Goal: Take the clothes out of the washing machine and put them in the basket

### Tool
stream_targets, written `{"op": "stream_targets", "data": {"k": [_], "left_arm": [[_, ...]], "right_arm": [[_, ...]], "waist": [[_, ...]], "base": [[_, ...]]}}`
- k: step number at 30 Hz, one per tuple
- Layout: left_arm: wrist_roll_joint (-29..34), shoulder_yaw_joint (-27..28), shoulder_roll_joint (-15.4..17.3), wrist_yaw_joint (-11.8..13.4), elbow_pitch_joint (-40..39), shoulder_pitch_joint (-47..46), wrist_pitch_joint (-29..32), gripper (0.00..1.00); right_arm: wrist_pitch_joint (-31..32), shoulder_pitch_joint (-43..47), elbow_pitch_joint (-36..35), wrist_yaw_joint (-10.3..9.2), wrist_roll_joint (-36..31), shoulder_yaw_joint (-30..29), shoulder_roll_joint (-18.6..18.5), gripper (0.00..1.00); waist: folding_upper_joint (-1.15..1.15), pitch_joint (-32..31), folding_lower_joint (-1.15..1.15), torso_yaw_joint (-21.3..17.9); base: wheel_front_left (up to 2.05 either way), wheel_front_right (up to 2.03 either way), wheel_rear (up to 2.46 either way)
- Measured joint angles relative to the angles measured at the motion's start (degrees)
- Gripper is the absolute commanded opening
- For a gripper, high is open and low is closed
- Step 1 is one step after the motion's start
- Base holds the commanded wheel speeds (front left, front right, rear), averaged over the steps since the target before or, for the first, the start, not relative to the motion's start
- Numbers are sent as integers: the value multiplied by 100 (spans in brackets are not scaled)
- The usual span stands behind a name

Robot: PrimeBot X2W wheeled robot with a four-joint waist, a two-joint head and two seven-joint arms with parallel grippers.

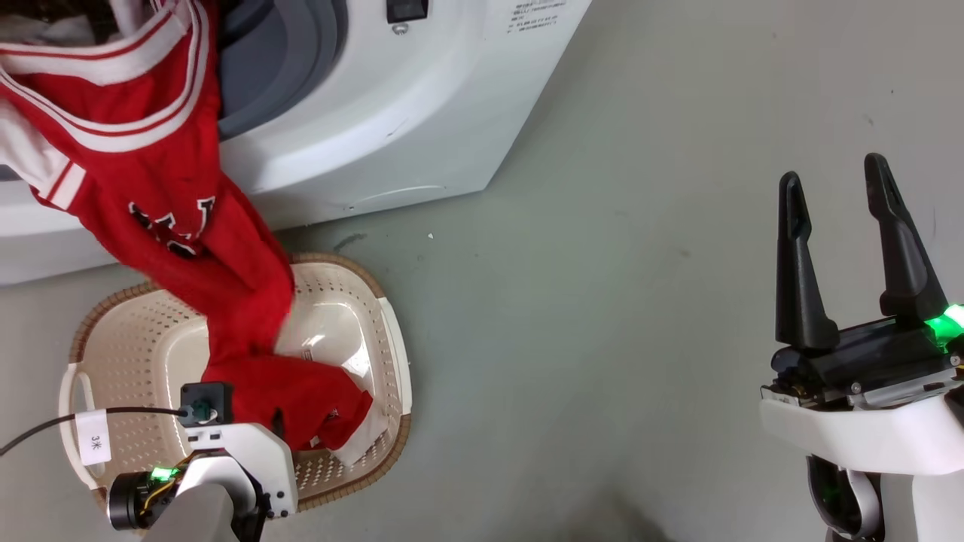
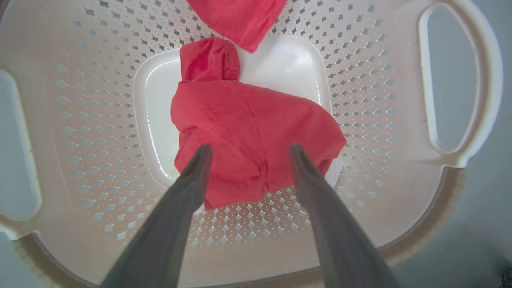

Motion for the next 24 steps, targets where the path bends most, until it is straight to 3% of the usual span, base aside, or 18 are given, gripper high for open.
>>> {"op": "stream_targets", "data": {"k": [15,24], "left_arm": [[-109,-11,-155,75,-93,752,-192,100],[133,232,-196,422,-1736,1576,-216,100]], "right_arm": [[0,397,180,0,-80,82,0,100],[0,811,238,0,-207,51,0,100]], "waist": [[0,-1033,-1,150],[0,-1756,-2,332]], "base": [[0,0,0],[0,0,0]]}}
